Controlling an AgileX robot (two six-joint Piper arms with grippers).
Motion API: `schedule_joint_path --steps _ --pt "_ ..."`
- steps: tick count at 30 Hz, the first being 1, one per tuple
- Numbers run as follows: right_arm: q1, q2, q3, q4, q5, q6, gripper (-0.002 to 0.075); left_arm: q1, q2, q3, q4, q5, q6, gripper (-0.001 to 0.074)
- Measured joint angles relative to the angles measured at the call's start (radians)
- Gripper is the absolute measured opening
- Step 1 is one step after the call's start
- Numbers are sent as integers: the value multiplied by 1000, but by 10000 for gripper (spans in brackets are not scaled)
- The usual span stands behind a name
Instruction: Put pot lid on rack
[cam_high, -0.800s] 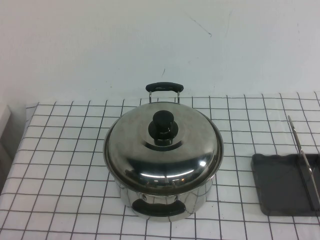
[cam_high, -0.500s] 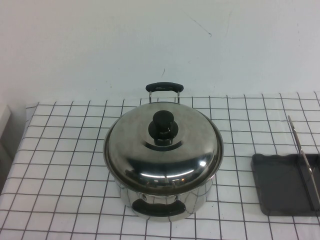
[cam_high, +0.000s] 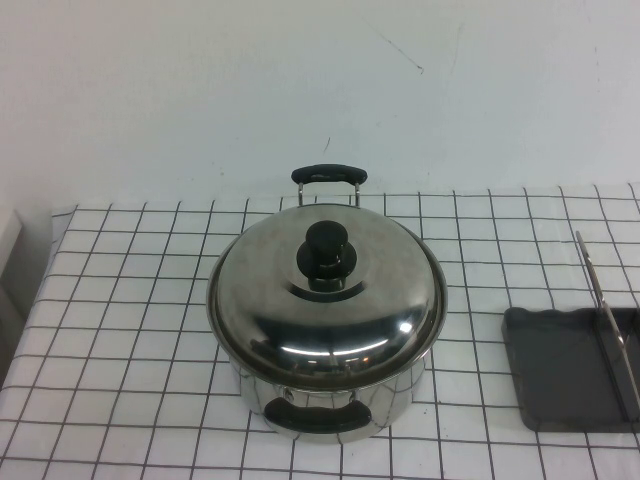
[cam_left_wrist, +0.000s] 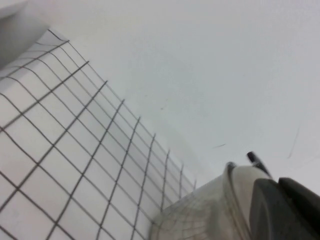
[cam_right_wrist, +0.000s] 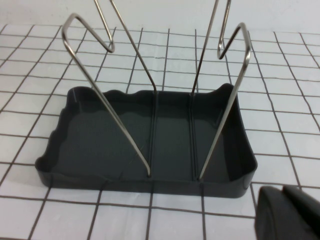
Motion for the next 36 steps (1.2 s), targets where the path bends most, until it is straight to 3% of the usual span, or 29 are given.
schedule_joint_path --steps 3,13,23,31,33,36 --pt "0 0 0 0 0 0 -3 0 0 0 -72 -30 9 -3" --pt "0 0 0 0 0 0 -3 0 0 -7 -35 -16 221 -3" --pt "0 0 0 0 0 0 -3 0 279 -367 -38 227 756 -3" --pt "0 0 0 0 0 0 -3 -11 585 -606 -342 341 1248 -3" --pt "0 0 0 0 0 0 -3 -44 641 -657 -287 363 1245 -3" --pt "0 0 0 0 0 0 -3 -152 693 -706 -56 298 1043 -3"
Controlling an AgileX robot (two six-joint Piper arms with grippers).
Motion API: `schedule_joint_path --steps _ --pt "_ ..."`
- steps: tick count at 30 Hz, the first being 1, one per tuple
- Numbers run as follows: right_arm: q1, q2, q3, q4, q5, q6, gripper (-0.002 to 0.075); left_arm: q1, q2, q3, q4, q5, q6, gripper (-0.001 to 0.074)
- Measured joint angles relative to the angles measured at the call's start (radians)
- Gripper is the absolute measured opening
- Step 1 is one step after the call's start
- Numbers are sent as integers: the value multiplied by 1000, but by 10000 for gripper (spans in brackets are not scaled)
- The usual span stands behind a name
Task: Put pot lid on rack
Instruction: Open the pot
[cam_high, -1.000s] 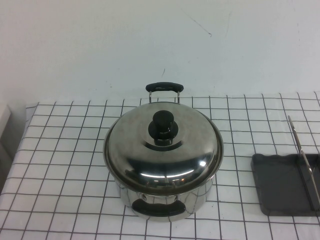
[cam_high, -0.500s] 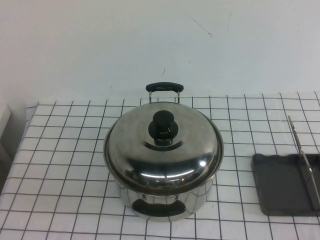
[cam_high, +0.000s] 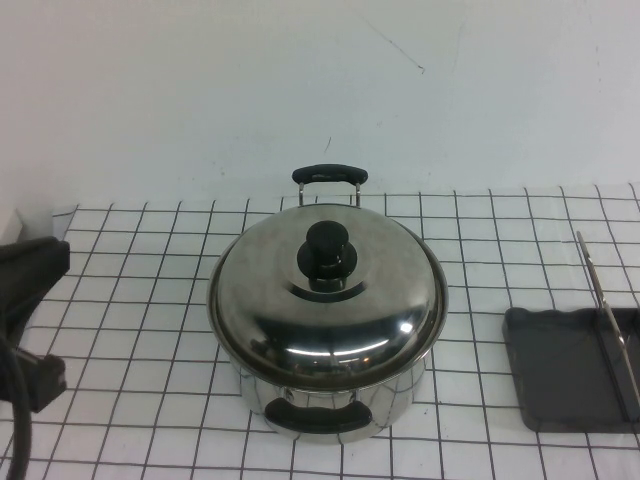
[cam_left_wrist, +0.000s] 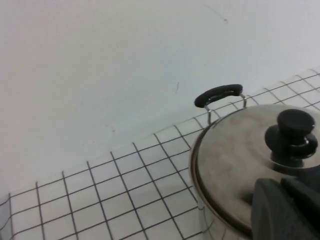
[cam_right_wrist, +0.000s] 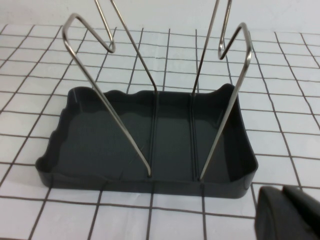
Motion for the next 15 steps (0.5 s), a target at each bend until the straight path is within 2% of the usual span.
schedule_joint_path --steps 3,6,8,10,11,13,15 --pt "0 0 0 0 0 0 -3 -172 28 -7 395 -131 -375 10" --pt "0 0 0 0 0 0 -3 -359 66 -7 746 -257 -764 76" --pt "0 0 0 0 0 0 -3 -465 109 -7 905 -338 -901 182" --pt "0 0 0 0 0 0 -3 -530 175 -7 999 -428 -959 323" --pt "0 0 0 0 0 0 -3 -541 205 -7 1018 -464 -967 369" --pt "0 0 0 0 0 0 -3 -559 298 -7 1038 -534 -981 521" --pt "0 0 0 0 0 0 -3 -561 360 -7 1034 -583 -988 601"
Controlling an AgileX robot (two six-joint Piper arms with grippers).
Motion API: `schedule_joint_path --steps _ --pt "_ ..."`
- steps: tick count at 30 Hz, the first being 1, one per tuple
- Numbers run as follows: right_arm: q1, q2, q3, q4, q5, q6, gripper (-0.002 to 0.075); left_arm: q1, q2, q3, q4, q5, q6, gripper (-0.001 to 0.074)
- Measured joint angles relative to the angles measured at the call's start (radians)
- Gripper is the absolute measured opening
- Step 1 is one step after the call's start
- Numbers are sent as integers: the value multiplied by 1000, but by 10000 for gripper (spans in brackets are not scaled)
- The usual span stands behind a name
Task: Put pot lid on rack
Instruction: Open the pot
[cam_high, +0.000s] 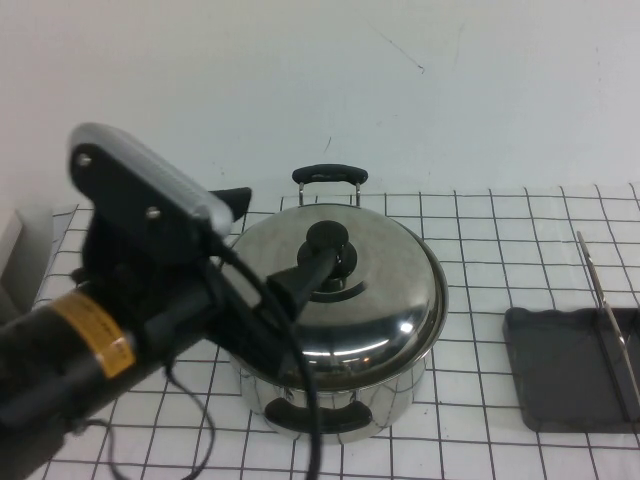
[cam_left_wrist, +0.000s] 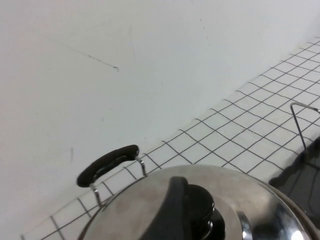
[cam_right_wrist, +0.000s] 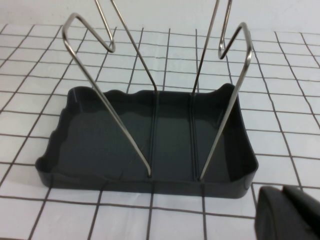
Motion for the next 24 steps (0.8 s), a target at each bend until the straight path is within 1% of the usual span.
schedule_joint_path --steps 1,4,6,10,16,24 --pt "0 0 0 0 0 0 -3 0 61 0 -13 -67 -2 643" --pt "0 0 0 0 0 0 -3 0 175 0 -44 -198 -4 677" --pt "0 0 0 0 0 0 -3 0 250 0 -79 -302 -4 686" --pt "0 0 0 0 0 0 -3 8 370 -2 -162 -441 34 691" --pt "0 0 0 0 0 0 -3 44 468 -2 -234 -558 82 683" --pt "0 0 0 0 0 0 -3 57 537 -4 -249 -631 75 641"
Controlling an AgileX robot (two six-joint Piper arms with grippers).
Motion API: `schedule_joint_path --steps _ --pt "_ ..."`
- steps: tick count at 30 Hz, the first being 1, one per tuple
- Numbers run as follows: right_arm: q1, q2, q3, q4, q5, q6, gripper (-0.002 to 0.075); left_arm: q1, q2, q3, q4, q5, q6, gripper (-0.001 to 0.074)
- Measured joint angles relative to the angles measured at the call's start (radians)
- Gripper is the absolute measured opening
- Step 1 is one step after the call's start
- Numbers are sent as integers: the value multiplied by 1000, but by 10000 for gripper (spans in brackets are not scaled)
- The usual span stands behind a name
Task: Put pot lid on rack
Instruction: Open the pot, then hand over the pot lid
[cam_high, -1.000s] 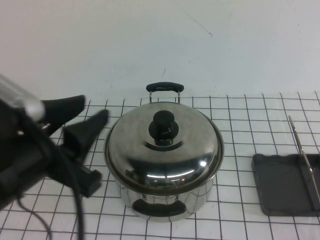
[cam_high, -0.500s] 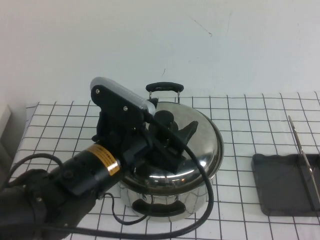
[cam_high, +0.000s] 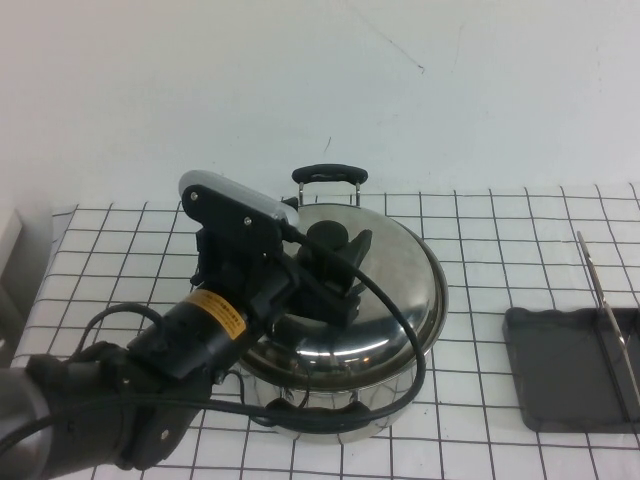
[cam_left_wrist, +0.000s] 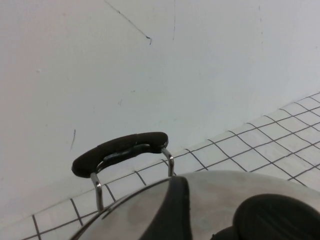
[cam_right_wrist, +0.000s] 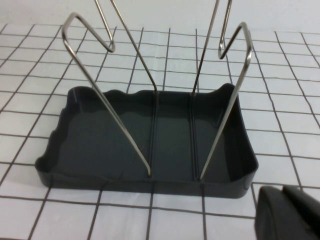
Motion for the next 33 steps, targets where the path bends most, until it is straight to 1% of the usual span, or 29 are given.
schedule_joint_path --steps 7,11,14,16,18,22,28,30,33 --pt "0 0 0 0 0 0 -3 2 53 -31 2 -16 -46 632" --pt "0 0 0 0 0 0 -3 5 81 -50 4 -18 -61 581" --pt "0 0 0 0 0 0 -3 5 91 -51 2 -14 -63 488" --pt "0 0 0 0 0 0 -3 5 91 -51 2 -12 -67 392" --pt "0 0 0 0 0 0 -3 5 91 -51 7 -12 -69 314" --pt "0 0 0 0 0 0 -3 5 57 -51 25 20 -69 316" --pt "0 0 0 0 0 0 -3 5 -88 -64 92 10 -60 316" --pt "0 0 0 0 0 0 -3 5 -131 -70 100 -8 -93 316" --pt "0 0 0 0 0 0 -3 5 -181 -70 102 -21 -222 316"
